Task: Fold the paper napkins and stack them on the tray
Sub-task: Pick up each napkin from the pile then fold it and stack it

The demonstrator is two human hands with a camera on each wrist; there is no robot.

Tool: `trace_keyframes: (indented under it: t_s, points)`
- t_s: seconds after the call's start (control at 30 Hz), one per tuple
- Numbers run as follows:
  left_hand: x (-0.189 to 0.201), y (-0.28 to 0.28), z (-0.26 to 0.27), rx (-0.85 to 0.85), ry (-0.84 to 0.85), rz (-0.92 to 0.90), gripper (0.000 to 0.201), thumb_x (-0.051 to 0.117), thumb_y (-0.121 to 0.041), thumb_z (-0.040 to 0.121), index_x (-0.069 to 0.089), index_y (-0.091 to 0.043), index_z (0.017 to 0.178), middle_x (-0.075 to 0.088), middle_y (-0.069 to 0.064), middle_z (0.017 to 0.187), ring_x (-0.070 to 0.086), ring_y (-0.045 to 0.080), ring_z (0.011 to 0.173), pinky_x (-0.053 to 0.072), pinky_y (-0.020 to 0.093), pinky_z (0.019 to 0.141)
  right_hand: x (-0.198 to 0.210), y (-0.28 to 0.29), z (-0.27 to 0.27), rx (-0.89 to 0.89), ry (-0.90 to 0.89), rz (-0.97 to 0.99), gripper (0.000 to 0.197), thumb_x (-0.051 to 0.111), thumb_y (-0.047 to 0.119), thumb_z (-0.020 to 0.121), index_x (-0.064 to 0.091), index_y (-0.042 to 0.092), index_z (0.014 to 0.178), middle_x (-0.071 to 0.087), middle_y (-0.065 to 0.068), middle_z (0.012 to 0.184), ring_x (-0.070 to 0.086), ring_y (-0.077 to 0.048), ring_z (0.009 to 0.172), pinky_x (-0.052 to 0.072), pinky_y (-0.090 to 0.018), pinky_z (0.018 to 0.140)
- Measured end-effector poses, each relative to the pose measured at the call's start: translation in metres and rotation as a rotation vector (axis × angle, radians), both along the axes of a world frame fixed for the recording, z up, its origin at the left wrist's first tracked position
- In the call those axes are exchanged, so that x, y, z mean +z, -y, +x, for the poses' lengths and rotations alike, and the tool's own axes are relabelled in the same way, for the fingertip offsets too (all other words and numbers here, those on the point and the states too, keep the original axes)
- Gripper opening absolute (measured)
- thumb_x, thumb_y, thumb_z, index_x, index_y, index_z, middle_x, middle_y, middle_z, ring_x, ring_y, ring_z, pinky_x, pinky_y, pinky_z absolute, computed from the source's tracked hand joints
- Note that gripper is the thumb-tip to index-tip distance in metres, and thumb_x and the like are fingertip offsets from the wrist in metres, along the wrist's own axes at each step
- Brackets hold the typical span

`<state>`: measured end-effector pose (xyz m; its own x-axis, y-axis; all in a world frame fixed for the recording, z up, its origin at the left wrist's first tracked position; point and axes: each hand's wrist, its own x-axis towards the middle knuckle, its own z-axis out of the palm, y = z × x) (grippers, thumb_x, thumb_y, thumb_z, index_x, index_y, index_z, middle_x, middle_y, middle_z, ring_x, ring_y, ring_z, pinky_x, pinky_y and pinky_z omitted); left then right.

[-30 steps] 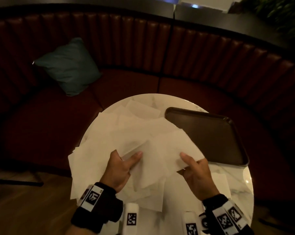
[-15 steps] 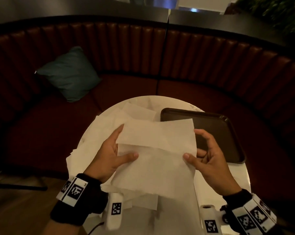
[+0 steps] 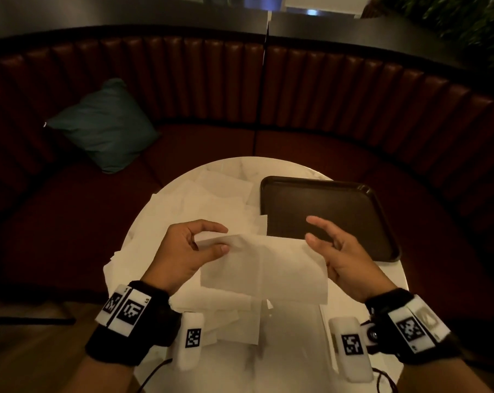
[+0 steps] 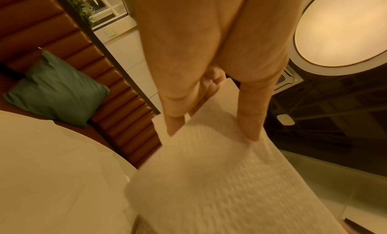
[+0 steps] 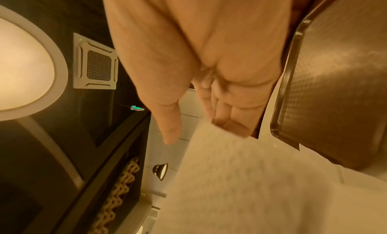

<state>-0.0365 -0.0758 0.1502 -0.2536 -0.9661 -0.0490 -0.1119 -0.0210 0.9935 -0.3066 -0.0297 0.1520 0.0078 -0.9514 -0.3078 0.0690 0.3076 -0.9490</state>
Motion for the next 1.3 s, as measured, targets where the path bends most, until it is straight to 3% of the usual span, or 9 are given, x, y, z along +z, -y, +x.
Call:
trace_keyframes:
  t_s: [0.17,0.27,0.47,0.6,0.67,0.87,1.0,1.2,1.3]
  points:
    - [0.003,0.011,0.008,-0.058,-0.069,0.113,0.031,0.079,-0.012,0.066,0.070,-0.016,0.095,0.071,0.013,0.080,0.064,0.025,0.077,0.053,0.041,0.080,0.001,0.016,0.005,0.056,-0.012,0.028,0.033,0.066,0.015,0.078,0.063,0.015,0.111,0.073,-0.009,0.096,0.071,-0.025,0.087,0.059,-0.035,0.069]
    - [0.000,0.017,0.010,0.031,-0.048,0.113,0.027,0.073,-0.003,0.073,0.066,-0.009,0.099,0.073,0.006,0.079,0.069,0.022,0.076,0.058,0.034,0.073,0.002,0.015,0.004,-0.002,-0.112,-0.089,0.036,0.075,0.020,0.067,0.067,0.010,0.101,0.074,-0.012,0.091,0.070,-0.031,0.086,0.058,-0.041,0.076]
    - [-0.007,0.025,0.004,0.104,0.217,-0.092,0.011,0.077,-0.019,0.072,0.071,-0.009,0.074,0.067,-0.003,0.059,0.055,0.004,0.052,0.046,0.017,0.054,0.001,0.018,-0.003,-0.056,-0.502,-0.286,0.008,0.071,0.022,0.079,0.072,0.019,0.086,0.068,-0.018,0.078,0.066,-0.038,0.075,0.058,-0.051,0.065]
    - [-0.009,0.031,0.001,0.074,0.175,-0.095,0.014,0.074,-0.022,0.075,0.070,-0.009,0.074,0.070,0.009,0.081,0.060,0.018,0.077,0.047,0.032,0.076,-0.003,0.021,-0.008,-0.096,-0.541,-0.314,0.006,0.069,0.023,0.082,0.071,0.018,0.085,0.067,-0.016,0.089,0.066,-0.030,0.079,0.058,-0.033,0.060]
    - [-0.007,0.033,-0.002,0.072,0.109,-0.028,0.014,0.070,-0.020,0.078,0.069,-0.007,0.080,0.069,0.009,0.086,0.062,0.020,0.085,0.047,0.037,0.081,-0.005,0.023,-0.011,-0.134,-0.625,-0.319,0.010,0.069,0.029,0.080,0.071,0.021,0.085,0.062,-0.005,0.109,0.060,-0.016,0.099,0.051,-0.031,0.076]
    - [-0.007,0.035,-0.018,0.052,-0.044,0.140,0.022,0.059,-0.021,0.087,0.059,0.000,0.091,0.069,0.015,0.082,0.065,0.020,0.072,0.054,0.038,0.069,-0.007,0.020,-0.006,-0.143,-0.251,-0.158,0.024,0.052,0.030,0.092,0.061,0.010,0.103,0.069,-0.009,0.093,0.069,-0.017,0.079,0.057,-0.030,0.060]
    - [-0.020,0.033,-0.029,0.068,-0.011,0.177,0.017,0.065,-0.019,0.084,0.059,-0.005,0.093,0.070,0.017,0.082,0.067,0.019,0.067,0.053,0.028,0.057,-0.026,-0.001,-0.007,-0.049,-0.048,0.033,0.027,0.062,0.020,0.085,0.065,0.011,0.110,0.073,-0.006,0.103,0.070,-0.020,0.095,0.057,-0.032,0.078]
    - [-0.062,0.008,-0.085,-0.197,0.107,0.417,0.032,0.070,0.005,0.075,0.056,-0.002,0.103,0.063,0.018,0.075,0.064,0.023,0.062,0.054,0.027,0.052,-0.081,-0.071,-0.043,-0.486,-0.073,0.162,0.020,0.066,0.020,0.086,0.068,0.010,0.103,0.074,-0.007,0.098,0.070,-0.026,0.093,0.055,-0.046,0.084]
    - [-0.095,0.004,-0.132,-0.209,0.234,0.379,0.023,0.073,0.001,0.073,0.060,0.001,0.092,0.065,0.015,0.069,0.061,0.016,0.047,0.045,0.022,0.045,-0.109,-0.117,-0.056,-0.582,-0.066,0.371,0.015,0.068,0.021,0.084,0.069,0.012,0.095,0.074,-0.004,0.088,0.069,-0.022,0.082,0.057,-0.035,0.070]
